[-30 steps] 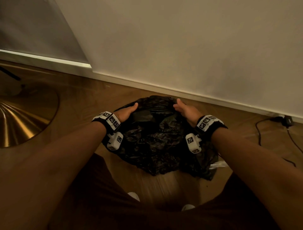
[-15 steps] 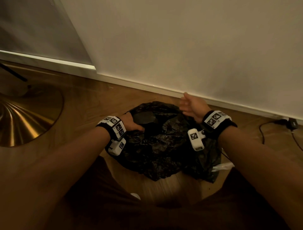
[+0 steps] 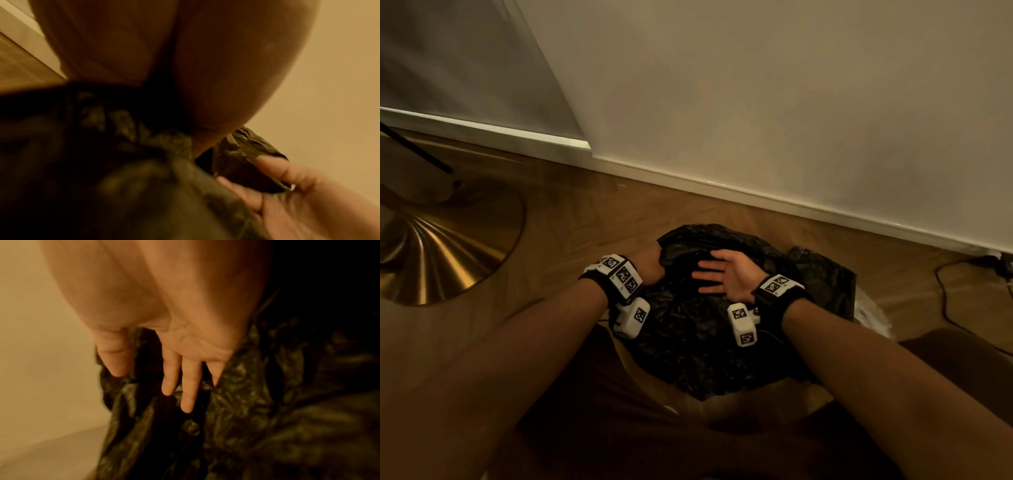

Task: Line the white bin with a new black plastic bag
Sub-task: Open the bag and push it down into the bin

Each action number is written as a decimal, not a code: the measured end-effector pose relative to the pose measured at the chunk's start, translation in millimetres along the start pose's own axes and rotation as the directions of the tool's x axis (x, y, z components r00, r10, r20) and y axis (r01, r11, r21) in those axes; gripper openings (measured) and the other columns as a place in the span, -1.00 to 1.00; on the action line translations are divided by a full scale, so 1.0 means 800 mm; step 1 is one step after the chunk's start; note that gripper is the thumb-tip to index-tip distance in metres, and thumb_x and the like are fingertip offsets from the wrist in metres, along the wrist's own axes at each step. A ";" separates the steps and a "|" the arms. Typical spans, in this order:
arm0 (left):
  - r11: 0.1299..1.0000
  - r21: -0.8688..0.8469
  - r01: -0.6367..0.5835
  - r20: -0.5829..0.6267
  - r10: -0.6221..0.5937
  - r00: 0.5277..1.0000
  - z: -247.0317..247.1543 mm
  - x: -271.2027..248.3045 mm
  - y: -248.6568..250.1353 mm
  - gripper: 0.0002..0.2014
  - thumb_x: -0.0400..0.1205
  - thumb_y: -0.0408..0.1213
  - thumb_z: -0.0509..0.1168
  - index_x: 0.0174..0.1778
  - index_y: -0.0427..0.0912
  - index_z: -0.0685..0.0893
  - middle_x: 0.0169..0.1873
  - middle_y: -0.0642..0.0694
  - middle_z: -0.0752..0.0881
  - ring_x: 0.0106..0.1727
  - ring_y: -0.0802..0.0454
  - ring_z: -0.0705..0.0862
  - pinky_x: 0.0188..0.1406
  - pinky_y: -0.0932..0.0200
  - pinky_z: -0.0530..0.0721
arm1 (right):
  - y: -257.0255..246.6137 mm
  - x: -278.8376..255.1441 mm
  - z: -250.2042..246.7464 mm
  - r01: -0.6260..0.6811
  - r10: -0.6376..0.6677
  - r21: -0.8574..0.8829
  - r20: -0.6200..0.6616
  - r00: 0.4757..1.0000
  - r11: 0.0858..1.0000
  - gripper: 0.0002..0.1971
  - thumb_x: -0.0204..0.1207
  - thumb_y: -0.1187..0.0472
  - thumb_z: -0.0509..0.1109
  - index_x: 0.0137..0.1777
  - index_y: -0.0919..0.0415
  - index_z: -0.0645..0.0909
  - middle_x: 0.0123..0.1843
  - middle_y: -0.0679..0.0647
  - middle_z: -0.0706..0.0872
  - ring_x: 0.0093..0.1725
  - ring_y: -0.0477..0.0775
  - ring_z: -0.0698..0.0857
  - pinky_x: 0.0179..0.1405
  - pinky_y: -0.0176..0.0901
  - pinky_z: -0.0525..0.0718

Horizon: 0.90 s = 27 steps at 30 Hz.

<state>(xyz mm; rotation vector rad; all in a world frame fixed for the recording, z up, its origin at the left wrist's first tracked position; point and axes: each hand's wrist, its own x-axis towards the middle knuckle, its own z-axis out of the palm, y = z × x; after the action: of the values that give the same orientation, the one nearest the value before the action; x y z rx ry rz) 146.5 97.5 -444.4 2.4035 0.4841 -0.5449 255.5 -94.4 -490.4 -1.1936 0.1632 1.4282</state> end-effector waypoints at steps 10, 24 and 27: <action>0.995 -0.046 0.090 -0.049 -0.092 0.995 0.001 -0.008 0.010 -0.67 0.57 -0.37 0.39 0.24 -0.25 0.53 0.08 -0.10 0.60 0.09 -0.05 0.62 0.09 0.06 0.61 | 0.021 0.029 -0.042 -0.038 -0.032 -0.190 -0.352 0.936 0.981 -0.54 0.57 -0.04 0.41 0.44 0.05 0.56 0.39 0.11 0.63 0.39 0.23 0.56 0.50 0.13 0.48; 0.990 -0.131 -0.060 -0.111 0.046 0.993 0.003 -0.009 0.018 -0.65 0.54 -0.35 0.40 0.19 -0.08 0.46 0.13 -0.10 0.62 0.15 -0.06 0.64 0.15 0.02 0.61 | -0.009 -0.021 0.009 -0.149 0.149 0.007 -0.032 0.988 0.989 -0.76 0.66 0.02 0.25 0.08 0.08 0.70 0.15 0.02 0.78 0.27 0.12 0.68 0.42 0.15 0.42; 0.989 -0.116 -0.087 -0.102 0.075 0.992 0.003 -0.011 0.026 -0.63 0.53 -0.36 0.40 0.20 -0.07 0.47 0.08 -0.05 0.63 0.11 -0.04 0.65 0.08 0.05 0.63 | 0.001 0.002 0.023 -0.117 0.114 -0.049 -0.062 0.992 0.992 -0.73 0.69 0.00 0.19 0.16 0.03 0.68 0.19 0.01 0.78 0.31 0.16 0.64 0.43 0.31 0.33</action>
<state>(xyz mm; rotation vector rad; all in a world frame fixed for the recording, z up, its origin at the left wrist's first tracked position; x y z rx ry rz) 148.3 78.6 -431.8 2.3304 0.4459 -0.3536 244.7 -80.5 -483.6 -1.2873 0.2401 1.5062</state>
